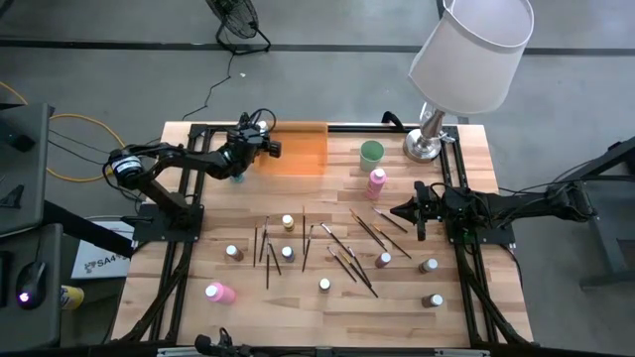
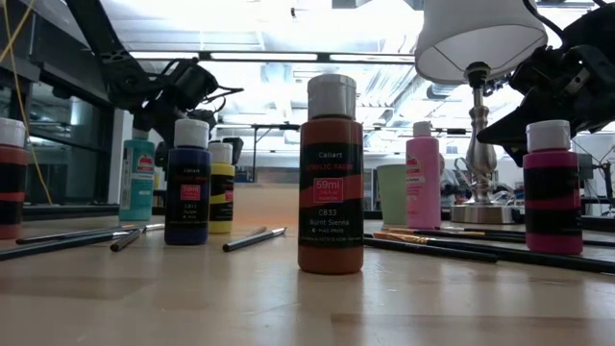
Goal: Pick & Place Paint Supplies
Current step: Put the small light blue paint bottle into the orange bin, then put the dark blue paint bottle into the orange bin
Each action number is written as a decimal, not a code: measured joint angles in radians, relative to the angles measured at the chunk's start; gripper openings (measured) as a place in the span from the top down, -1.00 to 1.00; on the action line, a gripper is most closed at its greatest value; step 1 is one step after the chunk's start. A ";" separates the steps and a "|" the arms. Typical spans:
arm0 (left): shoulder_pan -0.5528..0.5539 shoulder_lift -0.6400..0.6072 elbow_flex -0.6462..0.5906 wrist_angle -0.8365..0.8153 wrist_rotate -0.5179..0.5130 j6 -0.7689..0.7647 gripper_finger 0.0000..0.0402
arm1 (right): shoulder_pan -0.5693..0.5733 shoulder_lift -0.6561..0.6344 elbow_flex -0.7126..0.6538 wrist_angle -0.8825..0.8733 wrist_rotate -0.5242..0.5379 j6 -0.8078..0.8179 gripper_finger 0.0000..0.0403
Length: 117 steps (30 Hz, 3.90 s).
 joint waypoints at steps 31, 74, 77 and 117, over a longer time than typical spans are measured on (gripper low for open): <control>0.005 0.002 0.000 -0.010 0.016 -0.015 0.11 | 0.000 0.000 0.000 0.000 0.000 0.000 0.99; -0.662 -0.507 -0.001 -0.637 0.557 0.558 0.09 | 0.000 0.000 0.000 0.000 0.000 0.000 0.99; -0.700 -0.480 0.004 -0.638 0.553 0.512 0.09 | 0.000 0.000 0.000 0.000 0.000 0.000 0.99; -0.846 0.054 0.592 -1.201 0.696 0.686 -0.20 | 0.000 0.000 0.000 0.000 0.000 0.000 0.99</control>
